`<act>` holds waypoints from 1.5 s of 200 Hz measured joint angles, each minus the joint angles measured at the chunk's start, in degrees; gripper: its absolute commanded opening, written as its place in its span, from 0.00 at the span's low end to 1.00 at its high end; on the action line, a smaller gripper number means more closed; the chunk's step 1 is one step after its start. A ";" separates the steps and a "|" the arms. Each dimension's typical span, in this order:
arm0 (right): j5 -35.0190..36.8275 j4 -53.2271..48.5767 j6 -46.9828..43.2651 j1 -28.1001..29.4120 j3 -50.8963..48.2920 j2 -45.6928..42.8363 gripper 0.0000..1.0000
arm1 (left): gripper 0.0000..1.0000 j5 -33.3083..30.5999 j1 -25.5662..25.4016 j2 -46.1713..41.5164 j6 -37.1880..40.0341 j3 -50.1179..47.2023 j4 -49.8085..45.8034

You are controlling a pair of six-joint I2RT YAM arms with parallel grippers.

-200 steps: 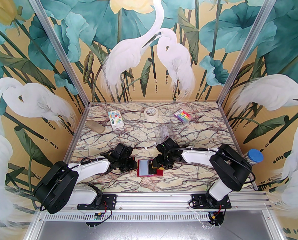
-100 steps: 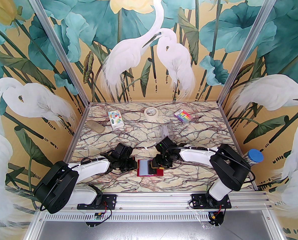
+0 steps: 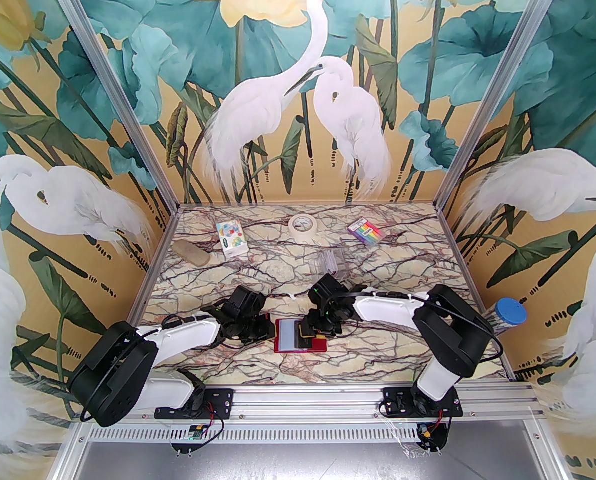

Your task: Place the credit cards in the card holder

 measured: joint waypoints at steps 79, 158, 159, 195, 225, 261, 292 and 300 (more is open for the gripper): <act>0.37 -0.76 0.00 0.74 0.94 0.39 0.40 | 0.00 0.00 0.00 0.00 -0.02 0.00 0.04; 0.37 -1.33 0.00 1.14 3.06 1.36 0.40 | 0.00 0.00 0.00 0.00 -0.02 0.00 0.09; 0.35 -1.33 0.00 1.14 3.08 1.36 0.40 | 0.00 0.00 0.00 0.02 0.00 0.00 0.11; 0.35 -1.38 0.00 1.14 3.48 1.55 0.40 | 0.00 0.02 0.00 0.02 0.00 0.00 0.13; 0.39 -2.05 -0.04 1.14 3.56 1.55 0.40 | 0.00 0.02 0.00 0.02 0.00 0.00 0.20; 2.80 -4.83 -0.68 1.14 5.22 1.51 0.41 | 0.00 0.20 0.00 0.28 0.00 0.00 0.35; 6.23 -7.28 -0.90 1.16 7.04 1.42 0.40 | 0.00 0.22 0.00 0.37 0.00 0.00 0.48; 6.60 -7.52 -0.90 1.14 7.26 1.42 0.39 | 0.00 0.22 0.00 0.39 0.00 0.00 0.48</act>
